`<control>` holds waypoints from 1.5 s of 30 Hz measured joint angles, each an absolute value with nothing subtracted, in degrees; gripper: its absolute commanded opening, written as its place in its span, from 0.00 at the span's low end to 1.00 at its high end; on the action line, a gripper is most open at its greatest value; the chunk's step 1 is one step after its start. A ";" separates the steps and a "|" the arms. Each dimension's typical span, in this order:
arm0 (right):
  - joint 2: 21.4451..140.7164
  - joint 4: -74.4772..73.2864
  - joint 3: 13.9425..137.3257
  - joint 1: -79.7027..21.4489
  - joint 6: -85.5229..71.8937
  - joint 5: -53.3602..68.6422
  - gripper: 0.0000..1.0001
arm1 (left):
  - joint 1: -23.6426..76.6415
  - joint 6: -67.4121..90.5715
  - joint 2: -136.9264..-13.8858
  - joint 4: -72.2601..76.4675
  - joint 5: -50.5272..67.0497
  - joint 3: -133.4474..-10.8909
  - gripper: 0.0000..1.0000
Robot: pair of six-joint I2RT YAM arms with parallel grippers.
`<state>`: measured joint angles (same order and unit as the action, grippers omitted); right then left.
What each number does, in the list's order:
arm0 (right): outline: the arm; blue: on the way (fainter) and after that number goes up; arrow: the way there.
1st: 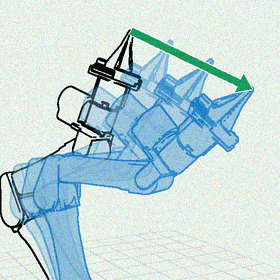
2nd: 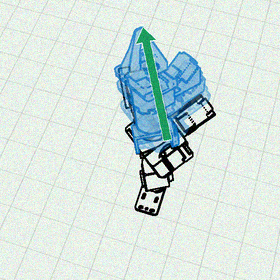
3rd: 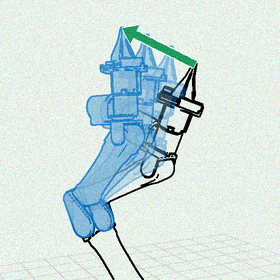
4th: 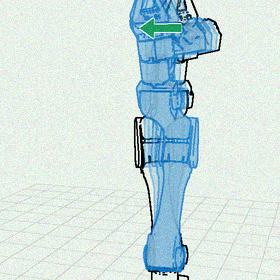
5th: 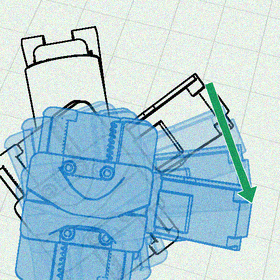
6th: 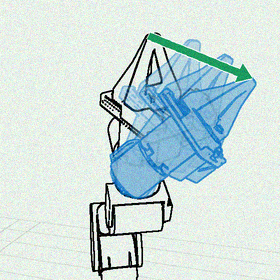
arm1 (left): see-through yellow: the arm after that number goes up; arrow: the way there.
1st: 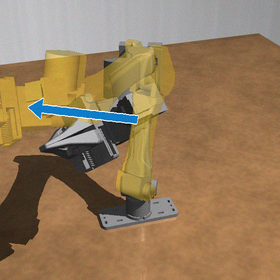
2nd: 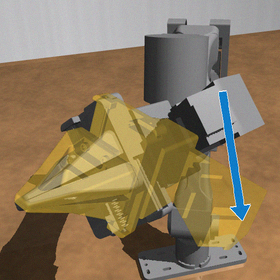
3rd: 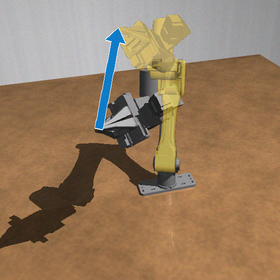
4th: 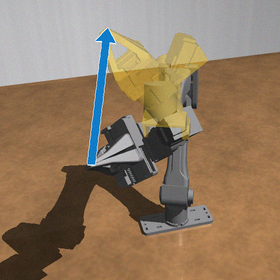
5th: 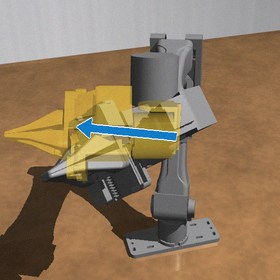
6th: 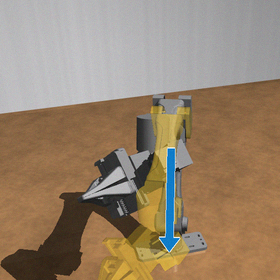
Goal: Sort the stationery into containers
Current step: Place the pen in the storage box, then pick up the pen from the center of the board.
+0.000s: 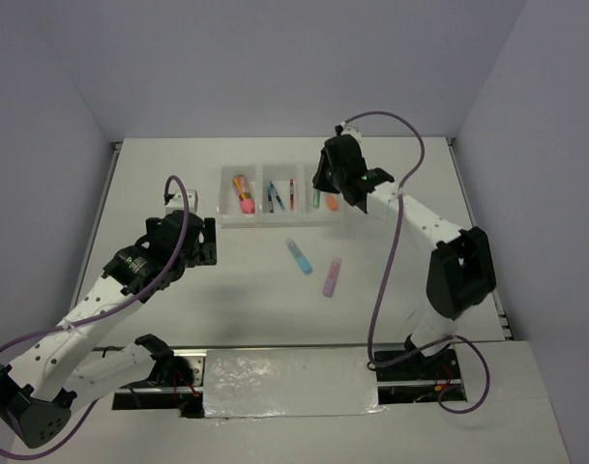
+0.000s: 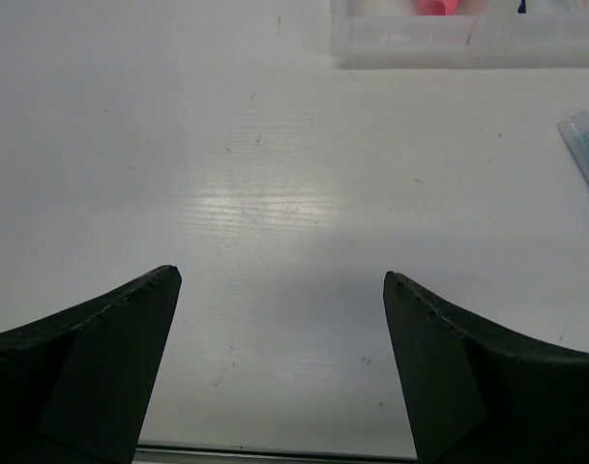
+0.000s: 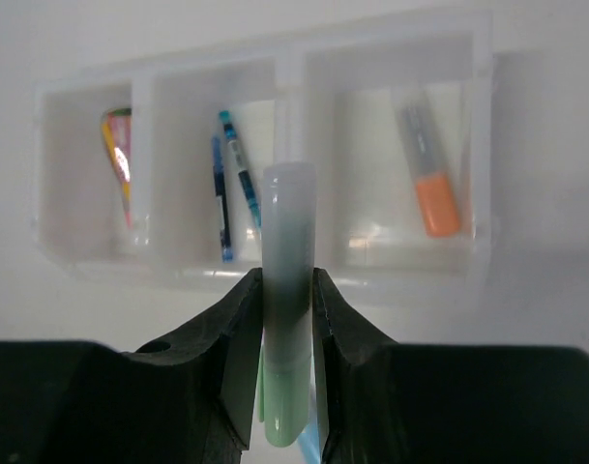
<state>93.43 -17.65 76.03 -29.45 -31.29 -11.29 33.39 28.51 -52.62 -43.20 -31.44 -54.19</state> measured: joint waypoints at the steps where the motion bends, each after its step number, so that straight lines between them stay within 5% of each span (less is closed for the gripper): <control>1: 96.29 -18.09 79.61 -28.38 -29.78 -10.90 0.33 | 33.39 28.53 -52.62 -43.20 -31.46 -54.19 0.99; 8: 112.46 -25.56 96.95 -24.14 -23.18 -9.47 0.88 | 33.39 28.53 -52.80 -43.18 -31.44 -54.19 0.99; 10: 113.60 -27.11 97.62 -23.97 -22.24 -9.21 0.94 | 33.39 28.51 -52.95 -43.18 -31.44 -54.19 0.99; 14: 111.33 -28.36 94.63 -24.21 -21.61 -8.45 0.93 | 33.39 28.51 -53.15 -43.18 -31.44 -54.19 0.99; 18: 98.80 -26.83 78.70 -25.87 -21.85 -8.80 0.91 | 33.39 28.51 -53.15 -43.18 -31.44 -54.19 0.99; 26: 84.34 -23.24 52.71 -32.29 -28.36 -10.13 0.67 | 33.19 28.53 -53.10 -43.20 -31.44 -54.19 0.99; 42: 90.56 -16.56 46.33 -39.35 -37.69 -15.07 0.44 | 33.17 28.56 -51.75 -43.18 -31.42 -54.19 0.99; 45: 90.45 -16.14 46.09 -39.59 -37.80 -15.66 0.27 | 33.17 28.56 -51.75 -43.13 -31.42 -54.13 0.99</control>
